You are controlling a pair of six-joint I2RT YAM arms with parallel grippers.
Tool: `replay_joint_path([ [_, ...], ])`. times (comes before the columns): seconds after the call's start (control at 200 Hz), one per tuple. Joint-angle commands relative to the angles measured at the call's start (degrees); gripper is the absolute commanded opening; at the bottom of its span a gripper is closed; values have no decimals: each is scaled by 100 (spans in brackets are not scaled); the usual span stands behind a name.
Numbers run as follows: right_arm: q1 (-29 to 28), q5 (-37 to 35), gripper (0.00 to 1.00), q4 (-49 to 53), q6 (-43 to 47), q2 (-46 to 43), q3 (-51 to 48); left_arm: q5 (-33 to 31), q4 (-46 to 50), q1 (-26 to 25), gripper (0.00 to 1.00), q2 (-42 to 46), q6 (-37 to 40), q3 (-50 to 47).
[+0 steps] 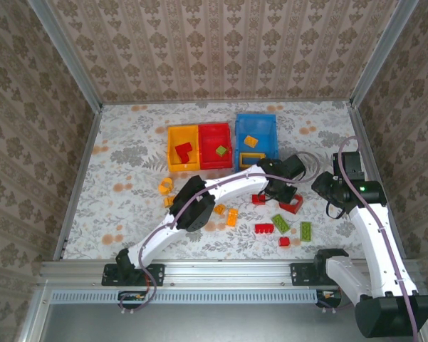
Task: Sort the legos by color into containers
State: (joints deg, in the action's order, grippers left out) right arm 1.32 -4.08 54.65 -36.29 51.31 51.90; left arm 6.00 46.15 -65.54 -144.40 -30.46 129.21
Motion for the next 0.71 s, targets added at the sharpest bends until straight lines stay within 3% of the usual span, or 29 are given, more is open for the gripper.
replay_joint_path([
  [0.0,-49,-20,46,125,72,-51,128,-440,276,27,7,627,13,47],
  [0.26,-417,194,44,-275,613,143,545,-1412,966,697,3,2420,-180,-1241],
  [0.365,-1172,95,43,-548,814,376,688,-1809,1234,1267,3,3320,-66,-1996],
  [0.5,-2341,223,44,-1278,874,835,760,-2059,1458,2355,3,3983,170,-2557],
  [0.7,-3552,787,45,-2311,1204,2065,1416,-2167,1492,3600,4,3519,452,-2031],
])
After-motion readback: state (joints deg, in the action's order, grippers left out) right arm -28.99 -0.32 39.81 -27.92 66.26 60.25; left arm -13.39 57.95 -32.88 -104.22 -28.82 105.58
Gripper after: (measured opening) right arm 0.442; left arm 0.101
